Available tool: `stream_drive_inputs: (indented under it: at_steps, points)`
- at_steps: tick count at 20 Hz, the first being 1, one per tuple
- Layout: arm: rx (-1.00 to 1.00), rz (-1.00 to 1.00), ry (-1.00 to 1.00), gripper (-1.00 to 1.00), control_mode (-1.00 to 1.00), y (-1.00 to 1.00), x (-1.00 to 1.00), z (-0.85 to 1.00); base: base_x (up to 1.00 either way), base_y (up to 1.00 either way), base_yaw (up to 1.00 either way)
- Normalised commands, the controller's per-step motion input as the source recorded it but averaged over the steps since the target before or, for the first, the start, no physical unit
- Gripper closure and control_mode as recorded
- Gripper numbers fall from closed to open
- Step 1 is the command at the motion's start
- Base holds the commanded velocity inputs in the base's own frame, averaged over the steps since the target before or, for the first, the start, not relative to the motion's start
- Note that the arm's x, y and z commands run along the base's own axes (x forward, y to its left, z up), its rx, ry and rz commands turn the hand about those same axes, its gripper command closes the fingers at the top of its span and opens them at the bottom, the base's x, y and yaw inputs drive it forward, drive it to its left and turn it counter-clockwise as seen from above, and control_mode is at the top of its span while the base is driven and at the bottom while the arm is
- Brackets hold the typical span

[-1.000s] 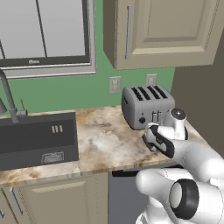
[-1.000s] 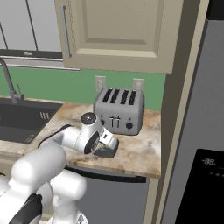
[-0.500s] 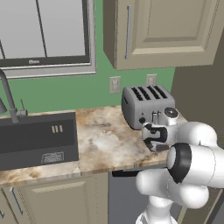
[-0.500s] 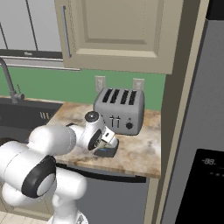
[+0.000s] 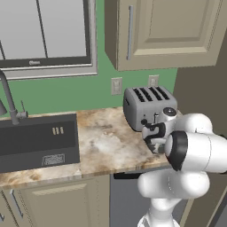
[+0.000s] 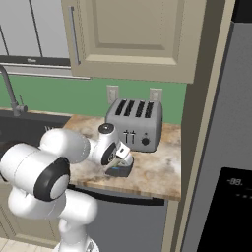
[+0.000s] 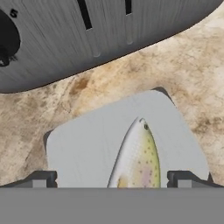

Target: Take the fish from the fridge and place it on the digital scale on the counter by the fridge. Wait a few seconds for a reading, then move it to the plate on the dining counter.

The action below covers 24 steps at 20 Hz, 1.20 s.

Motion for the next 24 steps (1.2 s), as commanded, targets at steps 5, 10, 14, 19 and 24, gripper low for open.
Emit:
stream_drive_inputs:
  at_steps: [5,10,14,19,24]
  points:
    - [0.0,-0.01,0.0,-1.0,-1.0,0.0,-0.18,-0.11,0.0,0.0,0.0]
    - [0.0,-0.02,0.0,1.0,-1.0,0.0,-0.05,-0.12,0.0,0.0,0.0]
    - [0.0,-0.02,0.0,1.0,-1.0,0.0,0.0,-0.09,0.0,0.0,0.0]
    - [0.04,0.0,0.07,1.0,-1.0,0.0,0.26,-0.14,0.0,0.0,0.0]
    - [0.08,0.0,0.02,1.0,-1.0,0.0,0.02,0.04,0.0,0.0,0.0]
